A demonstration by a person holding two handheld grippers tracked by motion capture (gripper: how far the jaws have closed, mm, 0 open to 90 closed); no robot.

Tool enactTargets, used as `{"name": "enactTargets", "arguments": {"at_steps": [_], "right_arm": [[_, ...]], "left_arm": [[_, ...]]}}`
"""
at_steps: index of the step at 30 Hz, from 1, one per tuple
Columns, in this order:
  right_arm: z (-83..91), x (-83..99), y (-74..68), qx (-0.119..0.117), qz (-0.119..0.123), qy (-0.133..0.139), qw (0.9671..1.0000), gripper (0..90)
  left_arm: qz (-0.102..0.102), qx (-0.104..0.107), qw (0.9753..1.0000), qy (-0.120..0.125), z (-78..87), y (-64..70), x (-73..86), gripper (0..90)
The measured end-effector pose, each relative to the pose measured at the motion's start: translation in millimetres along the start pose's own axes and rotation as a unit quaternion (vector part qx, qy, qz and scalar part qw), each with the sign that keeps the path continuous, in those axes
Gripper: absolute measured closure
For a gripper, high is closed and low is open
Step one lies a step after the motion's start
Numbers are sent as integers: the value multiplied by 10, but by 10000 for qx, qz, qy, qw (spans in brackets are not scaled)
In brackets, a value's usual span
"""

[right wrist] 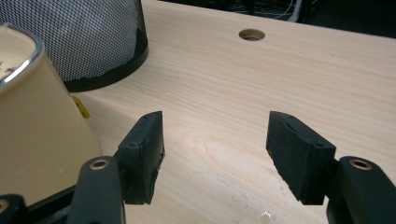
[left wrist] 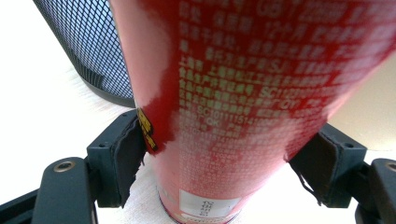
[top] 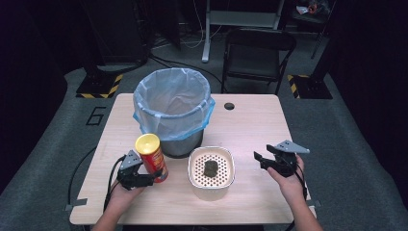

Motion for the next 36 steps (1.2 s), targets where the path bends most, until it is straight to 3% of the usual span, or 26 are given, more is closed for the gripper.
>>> {"name": "enactTargets", "arguments": {"at_steps": [5, 7, 16, 23, 27, 36], "right_arm": [[37, 118, -16, -1, -264, 100, 9996, 365], [27, 172, -38, -15, -269, 44, 9996, 365], [4, 356, -59, 0, -300, -89, 9995, 363], [6, 413, -29, 16, -211, -134, 9997, 363], [-7, 452, -19, 15, -150, -205, 9997, 363], [-35, 497, -31, -65, -191, -293, 9994, 363]], "left_arm": [[-179, -97, 9998, -46, 33, 37, -27, 236], [-201, -39, 9998, -81, 70, 51, -45, 236], [24, 31, 9999, 93, 296, 39, -225, 238], [121, 56, 9998, 171, 487, 79, -475, 238], [36, 143, 9999, 40, 613, 124, -660, 238], [74, 296, 9995, 56, 915, 171, -1234, 238]]}}
Point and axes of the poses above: each handheld gripper's, and its own axes: z roughly backward along the jaws, x roughly out of its underside, y roughly to its right, the point moved 8 cm from there along -z, roughly forward along the jaws, and after that the axes turned 6 degrees about y, right-handed, at the moved point
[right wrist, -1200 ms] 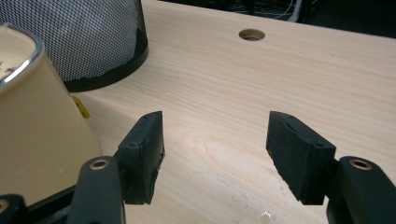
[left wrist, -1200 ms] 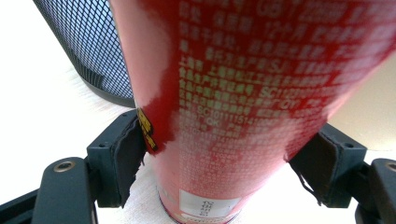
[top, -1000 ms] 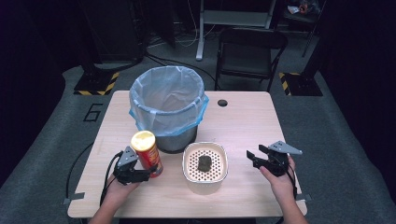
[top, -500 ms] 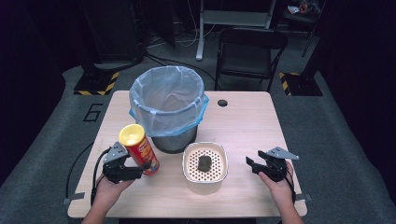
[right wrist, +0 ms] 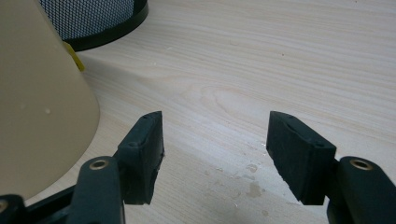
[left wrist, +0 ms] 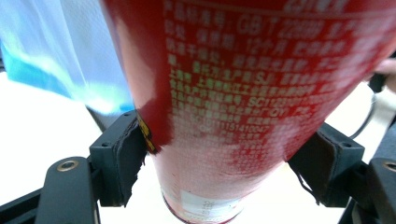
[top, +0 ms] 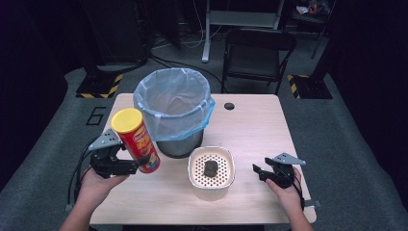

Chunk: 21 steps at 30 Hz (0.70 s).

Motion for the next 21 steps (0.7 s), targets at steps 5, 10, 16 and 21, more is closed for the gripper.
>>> {"name": "enactTargets", "arguments": {"at_steps": [5, 10, 16, 21], "right_arm": [[1, 14, 5, 6, -69, -24, 10000, 363], [-12, 29, 20, 24, -66, -48, 10000, 363], [-15, 49, 34, 30, -70, -91, 9999, 363], [-16, 53, 46, 47, -40, -90, 9999, 363]], "left_arm": [[-43, 43, 10000, 77, 163, 15, -348, 238], [-150, -2, 9999, 46, 272, 12, -695, 238], [-315, 20, 9995, -29, 310, 68, -1052, 238], [-439, 49, 9990, -33, 266, 99, -1294, 238]]}}
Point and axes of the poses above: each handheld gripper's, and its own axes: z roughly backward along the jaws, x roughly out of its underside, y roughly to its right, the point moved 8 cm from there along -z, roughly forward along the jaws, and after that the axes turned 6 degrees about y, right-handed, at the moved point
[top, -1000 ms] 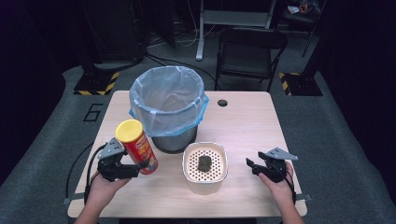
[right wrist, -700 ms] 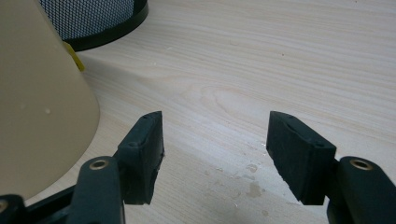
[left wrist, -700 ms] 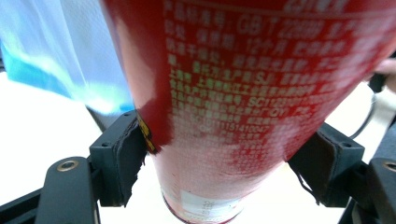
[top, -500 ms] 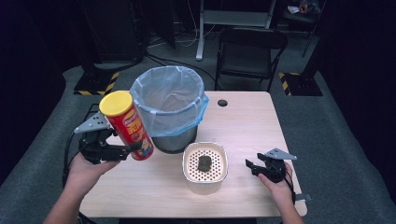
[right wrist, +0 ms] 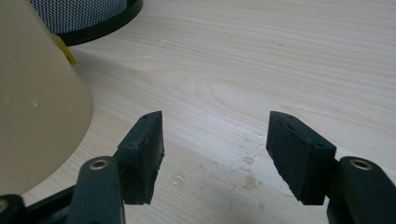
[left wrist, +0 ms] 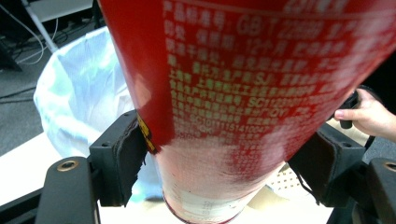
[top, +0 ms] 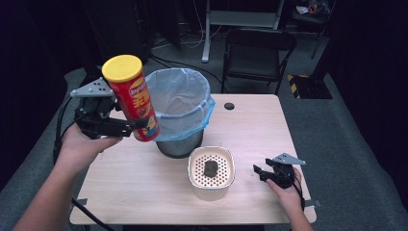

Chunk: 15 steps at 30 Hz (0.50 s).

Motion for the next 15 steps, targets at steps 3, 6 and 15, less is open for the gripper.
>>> {"name": "enactTargets", "arguments": {"at_steps": [3, 6, 15], "right_arm": [[-1, 4, -3, -10, -18, -7, 10000, 363], [-3, 9, 0, -8, -7, -8, 10000, 363], [-5, 26, 12, 3, 17, -56, 10000, 363]], "left_arm": [[-16, 14, 10000, 11, -58, -11, -114, 238], [-2, 34, 10000, -7, -143, -37, -207, 238], [221, -25, 9997, 109, -469, -233, -439, 238]]}}
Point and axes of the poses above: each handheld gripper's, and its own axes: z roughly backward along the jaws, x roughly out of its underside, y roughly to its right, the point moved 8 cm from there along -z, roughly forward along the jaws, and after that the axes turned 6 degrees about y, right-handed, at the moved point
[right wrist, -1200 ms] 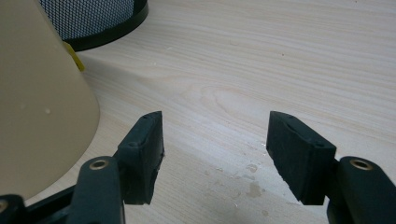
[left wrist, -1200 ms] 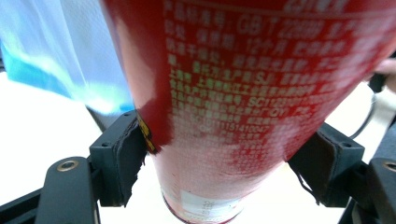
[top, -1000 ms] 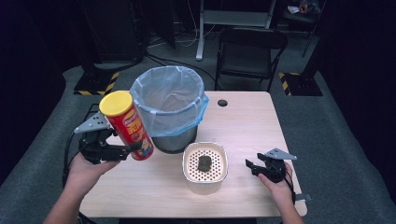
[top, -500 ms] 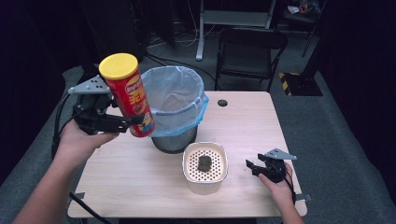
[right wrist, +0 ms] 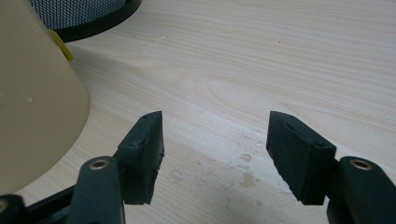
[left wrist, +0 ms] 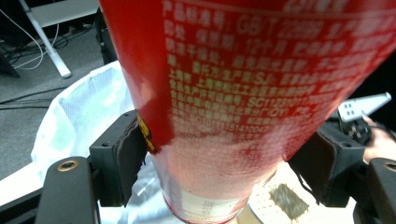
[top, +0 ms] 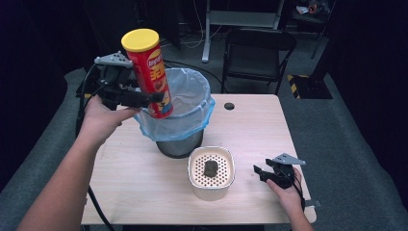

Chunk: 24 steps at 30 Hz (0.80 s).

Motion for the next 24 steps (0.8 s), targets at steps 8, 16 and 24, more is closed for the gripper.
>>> {"name": "enactTargets", "arguments": {"at_steps": [8, 16, 24], "right_arm": [[-7, 13, 3, -14, 14, -28, 10000, 363], [-8, 17, 4, -4, 33, -37, 10000, 363], [-23, 26, -3, -2, 21, -62, 10000, 363]], "left_arm": [[150, -171, 9997, 25, -330, -163, -56, 238], [206, -322, 9992, 94, -574, -312, -27, 238], [334, -467, 9983, 95, -829, -458, 65, 238]]}}
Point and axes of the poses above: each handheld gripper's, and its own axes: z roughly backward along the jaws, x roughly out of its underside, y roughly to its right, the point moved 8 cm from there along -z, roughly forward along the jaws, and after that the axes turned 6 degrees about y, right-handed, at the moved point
